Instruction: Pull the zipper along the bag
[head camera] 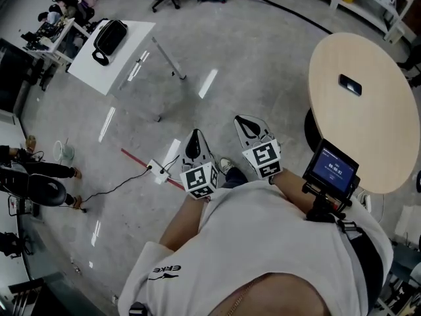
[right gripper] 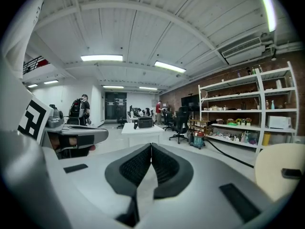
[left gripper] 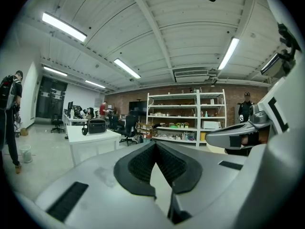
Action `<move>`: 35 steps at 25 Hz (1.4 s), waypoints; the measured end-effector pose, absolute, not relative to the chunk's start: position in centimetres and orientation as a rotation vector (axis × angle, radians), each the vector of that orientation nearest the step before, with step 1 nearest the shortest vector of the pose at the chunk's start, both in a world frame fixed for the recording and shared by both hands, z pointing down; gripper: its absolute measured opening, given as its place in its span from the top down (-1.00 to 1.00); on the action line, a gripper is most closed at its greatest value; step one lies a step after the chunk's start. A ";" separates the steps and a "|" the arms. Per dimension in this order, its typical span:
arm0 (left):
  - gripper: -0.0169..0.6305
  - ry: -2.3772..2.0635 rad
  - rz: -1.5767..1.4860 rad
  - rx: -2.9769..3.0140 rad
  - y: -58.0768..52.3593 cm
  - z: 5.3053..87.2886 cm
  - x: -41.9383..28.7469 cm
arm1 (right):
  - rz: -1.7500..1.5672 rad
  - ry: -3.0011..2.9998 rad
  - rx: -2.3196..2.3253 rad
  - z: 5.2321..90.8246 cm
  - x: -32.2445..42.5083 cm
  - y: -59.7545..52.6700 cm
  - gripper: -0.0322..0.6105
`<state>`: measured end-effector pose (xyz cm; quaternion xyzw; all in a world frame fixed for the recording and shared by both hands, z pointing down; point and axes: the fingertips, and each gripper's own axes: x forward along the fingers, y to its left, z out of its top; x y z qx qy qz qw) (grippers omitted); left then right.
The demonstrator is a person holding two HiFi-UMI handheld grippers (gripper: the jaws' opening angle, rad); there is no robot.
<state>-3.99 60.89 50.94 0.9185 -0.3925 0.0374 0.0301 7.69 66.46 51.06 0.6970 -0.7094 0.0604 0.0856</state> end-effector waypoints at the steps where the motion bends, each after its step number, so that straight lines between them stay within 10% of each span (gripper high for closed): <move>1: 0.94 -1.206 0.112 2.833 59.6 50.6 -3.6 | 0.179 -2.112 2.080 50.8 8.1 65.3 0.89; 35: 0.94 -1.438 0.134 2.620 36.4 51.1 -4.3 | 0.204 -2.287 1.804 50.1 7.1 40.0 0.89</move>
